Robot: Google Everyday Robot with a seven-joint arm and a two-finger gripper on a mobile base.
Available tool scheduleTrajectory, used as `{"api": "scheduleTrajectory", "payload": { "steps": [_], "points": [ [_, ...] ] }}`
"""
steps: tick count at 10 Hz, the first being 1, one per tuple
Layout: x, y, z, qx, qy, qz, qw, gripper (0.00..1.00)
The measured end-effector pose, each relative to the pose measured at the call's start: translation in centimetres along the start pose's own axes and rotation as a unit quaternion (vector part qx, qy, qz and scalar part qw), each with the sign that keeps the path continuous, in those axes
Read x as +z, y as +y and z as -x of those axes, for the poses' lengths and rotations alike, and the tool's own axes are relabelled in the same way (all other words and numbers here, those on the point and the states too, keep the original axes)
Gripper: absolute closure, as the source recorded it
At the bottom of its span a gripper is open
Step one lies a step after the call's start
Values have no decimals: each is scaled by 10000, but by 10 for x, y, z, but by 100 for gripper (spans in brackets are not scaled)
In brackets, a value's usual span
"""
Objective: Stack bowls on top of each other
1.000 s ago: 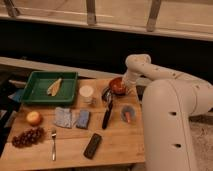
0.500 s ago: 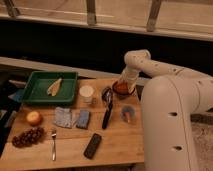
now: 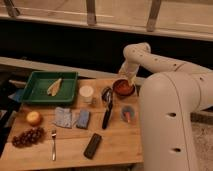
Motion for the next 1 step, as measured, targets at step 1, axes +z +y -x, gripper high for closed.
{"api": "scheduleTrajectory", "payload": {
  "steps": [1],
  "points": [
    [0,-1,1,12,0,2,10000,39]
  ]
}}
